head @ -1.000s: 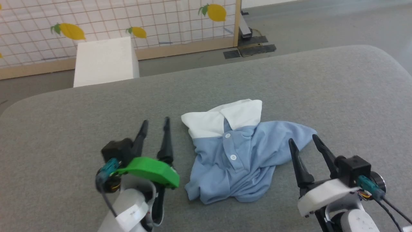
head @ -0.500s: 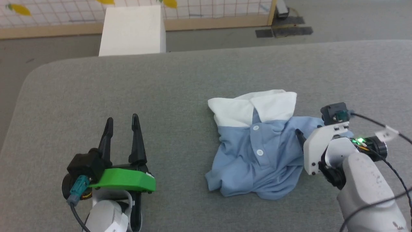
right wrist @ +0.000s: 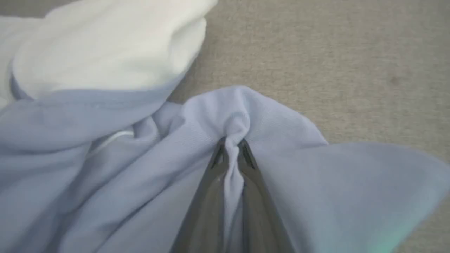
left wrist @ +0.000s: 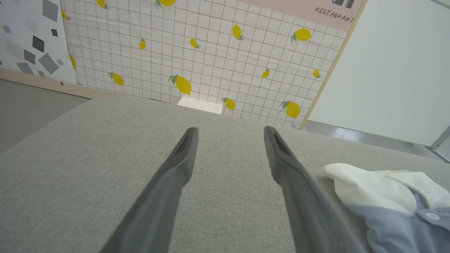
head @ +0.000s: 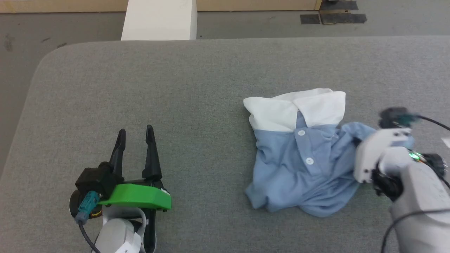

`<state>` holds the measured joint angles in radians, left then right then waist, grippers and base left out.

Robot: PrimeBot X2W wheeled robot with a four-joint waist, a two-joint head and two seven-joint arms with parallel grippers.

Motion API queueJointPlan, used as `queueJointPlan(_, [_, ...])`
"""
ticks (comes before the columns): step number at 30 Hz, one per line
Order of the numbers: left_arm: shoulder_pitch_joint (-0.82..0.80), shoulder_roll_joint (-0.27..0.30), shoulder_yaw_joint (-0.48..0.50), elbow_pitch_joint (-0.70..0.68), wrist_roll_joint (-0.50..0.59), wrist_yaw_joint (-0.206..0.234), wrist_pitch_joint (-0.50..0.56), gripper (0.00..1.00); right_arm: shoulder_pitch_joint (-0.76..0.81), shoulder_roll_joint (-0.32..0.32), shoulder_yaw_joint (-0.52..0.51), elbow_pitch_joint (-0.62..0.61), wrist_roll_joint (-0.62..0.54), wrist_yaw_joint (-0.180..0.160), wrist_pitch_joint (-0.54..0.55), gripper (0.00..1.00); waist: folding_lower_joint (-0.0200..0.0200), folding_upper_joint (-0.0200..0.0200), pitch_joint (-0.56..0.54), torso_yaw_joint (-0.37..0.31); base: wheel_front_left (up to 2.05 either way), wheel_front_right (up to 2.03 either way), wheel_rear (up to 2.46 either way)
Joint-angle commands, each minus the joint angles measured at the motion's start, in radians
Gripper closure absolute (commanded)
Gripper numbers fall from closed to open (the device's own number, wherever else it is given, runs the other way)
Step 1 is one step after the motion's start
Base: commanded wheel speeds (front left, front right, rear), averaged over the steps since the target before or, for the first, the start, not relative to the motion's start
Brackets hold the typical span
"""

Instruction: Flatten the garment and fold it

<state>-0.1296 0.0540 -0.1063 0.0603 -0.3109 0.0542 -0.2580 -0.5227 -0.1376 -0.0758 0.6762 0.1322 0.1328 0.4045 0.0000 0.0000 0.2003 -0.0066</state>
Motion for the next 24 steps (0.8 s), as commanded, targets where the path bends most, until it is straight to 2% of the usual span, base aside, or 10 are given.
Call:
queueJointPlan(1, [0.005,-0.004,0.002,0.002,-0.008,0.003,-0.004,0.0,0.046,-0.02,-0.047,-0.027,-0.006,-0.002,-0.044,1.0,0.0,0.0,-0.034,-0.032,0.0,0.0,0.0])
queueJointPlan(6, [0.026,-0.004,0.001,0.007,-0.008,-0.001,-0.004,0.0,0.209,0.018,-0.291,-0.214,-0.069,-0.002,-0.138,1.0,0.0,0.0,-0.069,-0.083,0.0,0.0,0.0])
queueJointPlan(9, [0.028,-0.004,-0.009,0.011,-0.008,-0.005,-0.004,0.0,0.309,0.062,-0.404,-0.32,-0.106,-0.002,-0.11,1.0,0.0,0.0,-0.077,-0.111,0.0,0.0,0.0])
queueJointPlan(12, [0.025,-0.004,-0.026,0.019,-0.012,-0.011,-0.004,0.0,0.392,0.084,-0.451,-0.405,-0.102,-0.002,-0.039,1.0,0.0,0.0,-0.079,-0.143,0.0,0.0,0.0])
queueJointPlan(13, [0.023,-0.004,-0.032,0.022,-0.014,-0.013,-0.004,0.0,0.409,0.086,-0.445,-0.42,-0.087,-0.002,-0.023,0.94,0.0,0.0,-0.081,-0.151,0.0,0.0,0.0])
queueJointPlan(14, [0.02,-0.004,-0.039,0.027,-0.018,-0.014,-0.004,0.0,0.428,0.086,-0.427,-0.434,-0.057,-0.002,-0.018,0.53,0.0,0.0,-0.083,-0.16,0.0,0.0,0.0])
queueJointPlan(15, [0.018,-0.004,-0.043,0.03,-0.019,-0.014,-0.004,0.0,0.439,0.087,-0.409,-0.446,-0.033,-0.002,-0.025,0.05,0.0,0.0,-0.084,-0.167,0.0,0.0,0.0])
queueJointPlan(16, [0.016,-0.004,-0.046,0.033,-0.019,-0.012,-0.004,0.0,0.449,0.087,-0.386,-0.464,-0.011,-0.002,-0.047,0.0,0.0,0.0,-0.086,-0.174,0.0,0.0,0.0])
queueJointPlan(21, [0.011,-0.004,-0.052,0.037,-0.02,-0.011,-0.004,0.0,0.456,0.087,-0.227,-0.583,0.023,-0.002,-0.207,0.0,0.0,0.0,-0.097,-0.176,0.0,0.0,0.0])
queueJointPlan(24, [0.011,-0.004,-0.054,0.033,-0.016,-0.012,-0.004,0.0,0.449,0.087,-0.093,-0.628,0.046,-0.002,-0.239,0.0,0.0,0.0,-0.096,-0.151,0.0,0.0,0.0])
